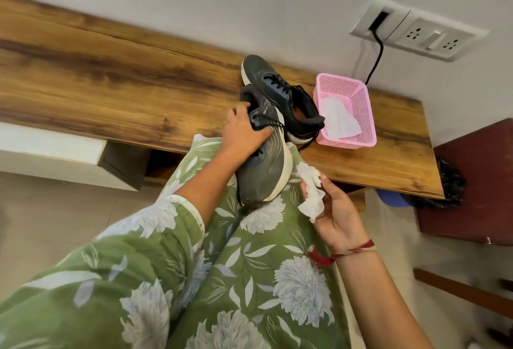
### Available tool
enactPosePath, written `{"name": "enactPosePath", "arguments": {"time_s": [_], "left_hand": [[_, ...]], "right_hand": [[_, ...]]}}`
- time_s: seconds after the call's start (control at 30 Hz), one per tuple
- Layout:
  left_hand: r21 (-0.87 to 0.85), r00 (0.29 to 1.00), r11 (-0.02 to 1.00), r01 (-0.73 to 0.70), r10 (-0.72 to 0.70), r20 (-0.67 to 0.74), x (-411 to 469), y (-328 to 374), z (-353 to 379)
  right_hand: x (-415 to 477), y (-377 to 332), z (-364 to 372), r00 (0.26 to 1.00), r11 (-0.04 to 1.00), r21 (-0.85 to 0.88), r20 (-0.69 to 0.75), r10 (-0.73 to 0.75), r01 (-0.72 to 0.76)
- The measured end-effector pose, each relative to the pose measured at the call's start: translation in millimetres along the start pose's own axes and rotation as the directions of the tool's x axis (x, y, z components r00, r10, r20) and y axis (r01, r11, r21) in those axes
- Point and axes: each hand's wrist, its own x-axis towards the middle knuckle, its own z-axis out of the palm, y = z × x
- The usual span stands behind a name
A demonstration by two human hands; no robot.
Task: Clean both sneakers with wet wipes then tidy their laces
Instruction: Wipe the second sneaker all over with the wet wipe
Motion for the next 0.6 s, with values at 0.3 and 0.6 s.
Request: {"name": "enactPosePath", "arguments": {"time_s": [0.3, 0.6], "left_hand": [[-0.398, 0.956, 0.916, 0.056, -0.164, -0.243, 17, -18, 5], [-0.992, 0.812, -0.101, 0.081, -0.571, 0.124, 43, -39, -12]], "right_hand": [[21, -14, 16, 0.981, 0.985, -0.146, 0.184, -0.065, 0.093], [76, -21, 98, 0.868, 0.670, -0.554, 0.355, -0.347, 0.494]]}}
